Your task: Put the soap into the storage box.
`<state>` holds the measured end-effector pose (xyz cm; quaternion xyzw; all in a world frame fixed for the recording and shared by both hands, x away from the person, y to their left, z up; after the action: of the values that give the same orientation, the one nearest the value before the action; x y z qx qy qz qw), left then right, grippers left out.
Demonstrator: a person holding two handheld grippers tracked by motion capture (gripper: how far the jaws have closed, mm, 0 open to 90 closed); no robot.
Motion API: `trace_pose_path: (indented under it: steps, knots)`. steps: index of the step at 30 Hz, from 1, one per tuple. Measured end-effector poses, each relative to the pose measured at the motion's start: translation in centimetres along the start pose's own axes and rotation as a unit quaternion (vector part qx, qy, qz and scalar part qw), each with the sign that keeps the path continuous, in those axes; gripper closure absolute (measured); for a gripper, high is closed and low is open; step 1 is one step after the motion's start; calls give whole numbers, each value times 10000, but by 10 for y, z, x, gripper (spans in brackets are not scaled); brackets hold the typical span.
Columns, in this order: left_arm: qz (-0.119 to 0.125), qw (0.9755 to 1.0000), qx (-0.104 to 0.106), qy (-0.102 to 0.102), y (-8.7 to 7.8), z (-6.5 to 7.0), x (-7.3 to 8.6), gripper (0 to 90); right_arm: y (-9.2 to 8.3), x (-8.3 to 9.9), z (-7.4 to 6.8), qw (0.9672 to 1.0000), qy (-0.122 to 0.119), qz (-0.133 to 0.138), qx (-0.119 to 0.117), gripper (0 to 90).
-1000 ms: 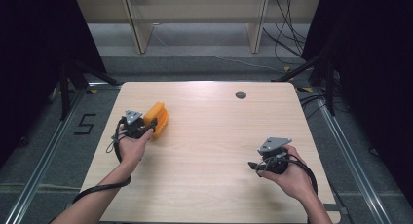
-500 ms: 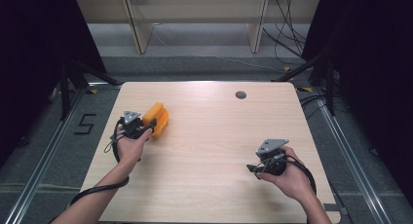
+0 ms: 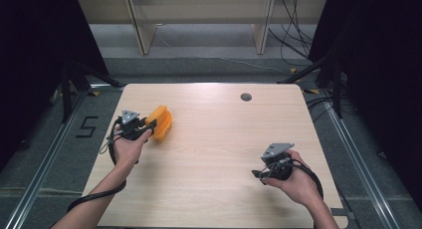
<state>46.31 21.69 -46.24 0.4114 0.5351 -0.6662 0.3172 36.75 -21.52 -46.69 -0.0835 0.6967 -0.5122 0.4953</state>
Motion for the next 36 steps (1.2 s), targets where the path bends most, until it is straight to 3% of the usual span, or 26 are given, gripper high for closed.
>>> trace_pose_path:
  steps: [8,17,22,26,32,36]
  knots:
    - [-111,9999,-64,8,0,2,-2,602,1,1,-1,9999,47,-89,-49,401]
    - [-27,9999,-157,46,1,6,-1,606,4,2,-2,9999,-34,-120,-78,395]
    - [-4,9996,-173,-225,2,5,0,606,2,1,-2,9998,-14,-183,-118,396]
    - [-29,9993,-220,-315,2,8,-1,606,5,2,-2,9999,-47,-122,-87,395]
    - [2,9995,-74,-294,3,4,0,601,5,2,-2,9999,-46,-125,-82,394]
    - [16,9999,23,-100,1,2,0,535,2,3,-1,9997,-51,-183,-119,393]
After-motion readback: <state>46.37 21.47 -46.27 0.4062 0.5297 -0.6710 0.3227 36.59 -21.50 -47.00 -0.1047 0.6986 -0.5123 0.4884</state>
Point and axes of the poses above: each handheld gripper's, and its own axes: y roughly forward along the jaws, x roughly out of its underside, z roughly to its right, the point moved 2 cm from there along y, roughly forward along the jaws, and after that the axes turned 3 degrees about -x, right-handed, at the moved point
